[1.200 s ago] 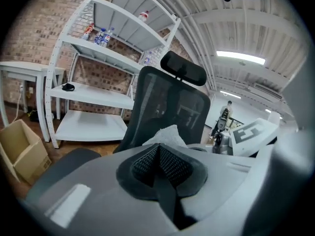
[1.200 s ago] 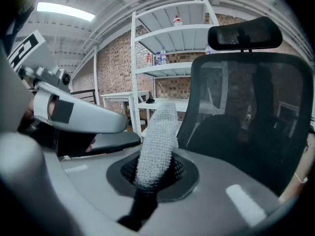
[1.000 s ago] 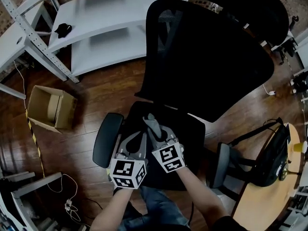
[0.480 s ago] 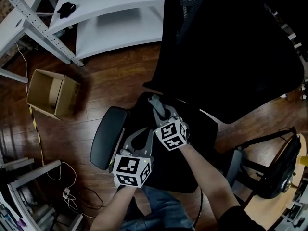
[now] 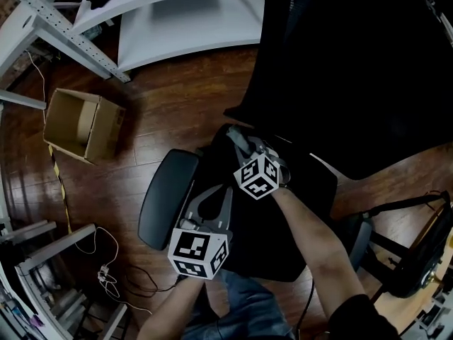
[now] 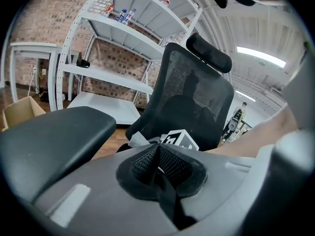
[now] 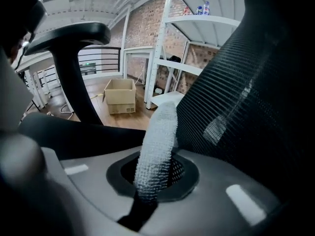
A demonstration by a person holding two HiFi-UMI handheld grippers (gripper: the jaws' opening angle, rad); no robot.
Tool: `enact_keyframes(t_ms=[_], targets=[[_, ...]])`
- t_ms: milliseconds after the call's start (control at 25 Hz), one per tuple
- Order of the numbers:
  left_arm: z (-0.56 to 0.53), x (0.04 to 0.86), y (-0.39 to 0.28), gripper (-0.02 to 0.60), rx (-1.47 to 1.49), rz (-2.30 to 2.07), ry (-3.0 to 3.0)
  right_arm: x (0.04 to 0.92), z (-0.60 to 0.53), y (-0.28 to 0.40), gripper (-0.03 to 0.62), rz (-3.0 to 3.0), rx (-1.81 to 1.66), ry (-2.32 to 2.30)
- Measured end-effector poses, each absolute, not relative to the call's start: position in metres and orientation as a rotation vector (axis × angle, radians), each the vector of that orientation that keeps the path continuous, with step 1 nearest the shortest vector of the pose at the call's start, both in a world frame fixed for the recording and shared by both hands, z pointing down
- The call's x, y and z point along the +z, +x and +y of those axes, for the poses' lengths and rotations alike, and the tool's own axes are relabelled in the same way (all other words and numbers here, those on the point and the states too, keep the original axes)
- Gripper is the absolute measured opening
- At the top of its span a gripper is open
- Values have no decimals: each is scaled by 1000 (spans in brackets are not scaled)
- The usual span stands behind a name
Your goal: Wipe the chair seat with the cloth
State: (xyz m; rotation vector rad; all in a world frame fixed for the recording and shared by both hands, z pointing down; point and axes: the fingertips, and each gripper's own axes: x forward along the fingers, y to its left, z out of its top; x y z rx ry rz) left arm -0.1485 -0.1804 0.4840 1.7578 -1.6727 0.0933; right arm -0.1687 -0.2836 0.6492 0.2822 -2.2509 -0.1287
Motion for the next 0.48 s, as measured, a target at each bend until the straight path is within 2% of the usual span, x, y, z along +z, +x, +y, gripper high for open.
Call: enact_keyframes(t_ms=[480], targets=[[-149,488,-132,-2,123,-1599,1823,653,-236,-162,14,-2260,-79,270]])
